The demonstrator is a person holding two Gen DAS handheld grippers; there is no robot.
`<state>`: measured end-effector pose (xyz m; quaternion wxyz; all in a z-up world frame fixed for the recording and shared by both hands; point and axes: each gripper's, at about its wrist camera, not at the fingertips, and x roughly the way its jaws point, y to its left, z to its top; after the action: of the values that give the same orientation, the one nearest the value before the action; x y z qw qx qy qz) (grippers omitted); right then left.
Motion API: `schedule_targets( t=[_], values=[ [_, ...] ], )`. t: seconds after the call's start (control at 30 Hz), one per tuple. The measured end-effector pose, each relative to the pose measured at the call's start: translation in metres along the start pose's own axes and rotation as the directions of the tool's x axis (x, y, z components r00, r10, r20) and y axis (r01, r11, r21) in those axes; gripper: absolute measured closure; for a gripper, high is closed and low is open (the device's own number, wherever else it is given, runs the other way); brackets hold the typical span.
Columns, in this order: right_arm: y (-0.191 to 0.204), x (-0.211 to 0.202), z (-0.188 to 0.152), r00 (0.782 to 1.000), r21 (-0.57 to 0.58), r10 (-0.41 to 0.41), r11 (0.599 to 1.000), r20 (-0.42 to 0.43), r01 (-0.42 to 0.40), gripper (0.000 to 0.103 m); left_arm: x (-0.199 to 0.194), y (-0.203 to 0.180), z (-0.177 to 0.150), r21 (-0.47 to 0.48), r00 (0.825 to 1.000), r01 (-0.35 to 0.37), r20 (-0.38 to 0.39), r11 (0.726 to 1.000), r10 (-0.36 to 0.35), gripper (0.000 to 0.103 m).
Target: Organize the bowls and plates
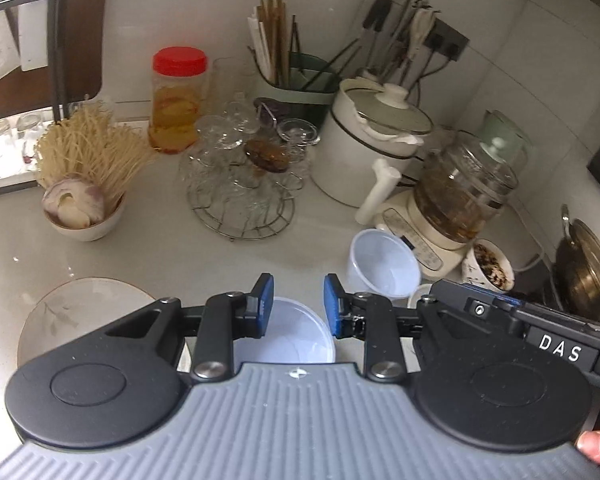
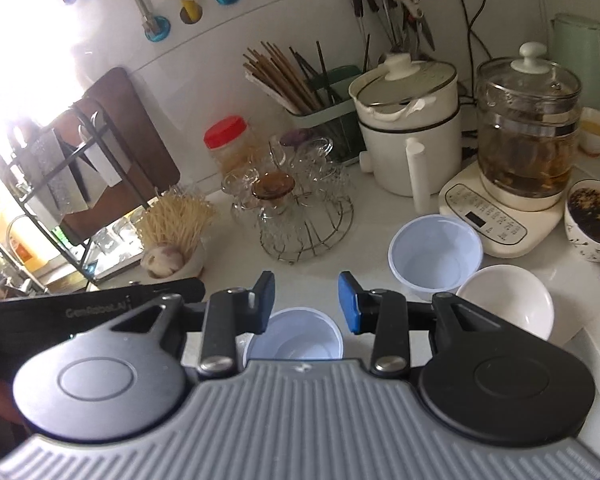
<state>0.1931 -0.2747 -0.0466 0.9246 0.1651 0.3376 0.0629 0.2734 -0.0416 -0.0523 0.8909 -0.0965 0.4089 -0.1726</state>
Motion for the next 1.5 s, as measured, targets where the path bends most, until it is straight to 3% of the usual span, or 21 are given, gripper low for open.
schedule_targets(
  t=[0.53, 0.93, 1.2, 1.33, 1.5],
  values=[
    [0.028, -0.015, -0.019, 0.984, 0.098, -0.172, 0.981, 0.037, 0.168, 0.064, -0.003, 0.027, 0.003, 0.068, 0.99, 0.135, -0.058, 0.989, -0.131, 0.064],
    [0.045, -0.006, -0.042, 0.952, 0.265, -0.304, 0.92, 0.021, 0.288, 0.064, 0.012, 0.054, 0.022, 0.162, 0.971, 0.207, -0.152, 0.965, -0.183, 0.062],
    [-0.007, -0.005, -0.04, 0.933, 0.308, -0.358, 0.885, -0.03, 0.35, 0.064, 0.063, 0.025, 0.027, 0.125, 0.96, 0.222, -0.204, 0.967, -0.194, 0.062],
    [-0.051, -0.001, -0.023, 0.933, 0.324, -0.357, 0.878, -0.044, 0.351, 0.064, 0.091, -0.006, 0.034, 0.113, 0.962, 0.2, -0.213, 0.973, -0.173, 0.062],
    [-0.101, 0.012, 0.006, 0.948, 0.301, -0.316, 0.901, -0.037, 0.312, 0.064, 0.123, -0.041, 0.041, 0.086, 0.962, 0.176, -0.227, 0.981, -0.153, 0.062]
  ],
)
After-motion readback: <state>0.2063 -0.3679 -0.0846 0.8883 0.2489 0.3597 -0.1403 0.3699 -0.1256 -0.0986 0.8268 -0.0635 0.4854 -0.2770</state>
